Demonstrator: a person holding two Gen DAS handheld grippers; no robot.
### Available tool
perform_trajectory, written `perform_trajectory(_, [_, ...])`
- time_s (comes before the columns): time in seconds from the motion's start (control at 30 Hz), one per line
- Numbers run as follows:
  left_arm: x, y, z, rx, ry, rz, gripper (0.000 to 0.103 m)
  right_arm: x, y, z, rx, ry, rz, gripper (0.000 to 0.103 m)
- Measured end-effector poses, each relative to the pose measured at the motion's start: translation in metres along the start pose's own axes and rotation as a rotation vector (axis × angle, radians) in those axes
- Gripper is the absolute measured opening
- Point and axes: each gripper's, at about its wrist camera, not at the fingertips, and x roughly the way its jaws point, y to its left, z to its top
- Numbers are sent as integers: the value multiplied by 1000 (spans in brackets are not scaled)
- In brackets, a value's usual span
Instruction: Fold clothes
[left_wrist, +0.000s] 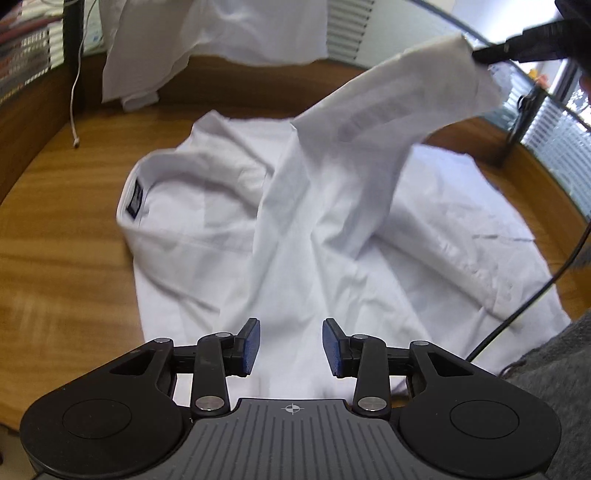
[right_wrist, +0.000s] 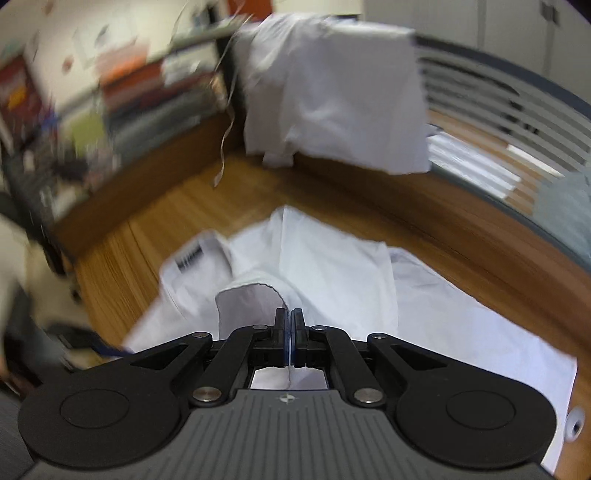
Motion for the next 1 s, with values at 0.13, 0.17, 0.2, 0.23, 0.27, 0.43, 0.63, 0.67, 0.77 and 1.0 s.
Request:
perform_trajectory(0.13, [-4, 0, 7, -11, -45, -21, 45, -40, -31, 29, 241, -35, 107, 1])
perform_trajectory(0.17, [-5, 1, 8, -19, -54, -26, 45, -45, -42, 33, 315, -42, 140, 1])
perform_trajectory(0.2, [-5, 1, 9, -26, -63, -31, 46, -47, -53, 35, 373, -48, 161, 1])
perform_trajectory(0.23, [-3, 2, 9, -40, -64, -27, 46, -47, -64, 37, 415, -51, 168, 1])
perform_trajectory(0.27, [-1, 2, 8, -55, -58, -25, 46, -43, -75, 38, 445, -50, 165, 1])
perform_trajectory(0.43, [9, -6, 3, -87, -18, -10, 46, 12, -138, 22, 598, -54, 108, 1])
perform_trajectory(0.63, [22, -39, 2, -55, 42, -5, 48, 93, -183, 3, 640, -76, 47, 2])
perform_trajectory(0.67, [26, -45, 3, -55, 49, -3, 49, 103, -188, 3, 629, -85, 32, 3])
perform_trajectory(0.77, [36, -64, 4, -57, 69, 5, 49, 124, -203, 4, 598, -121, -23, 8])
perform_trajectory(1.0, [49, -91, 1, -30, 107, 26, 54, 113, -232, -6, 586, -187, -30, 41])
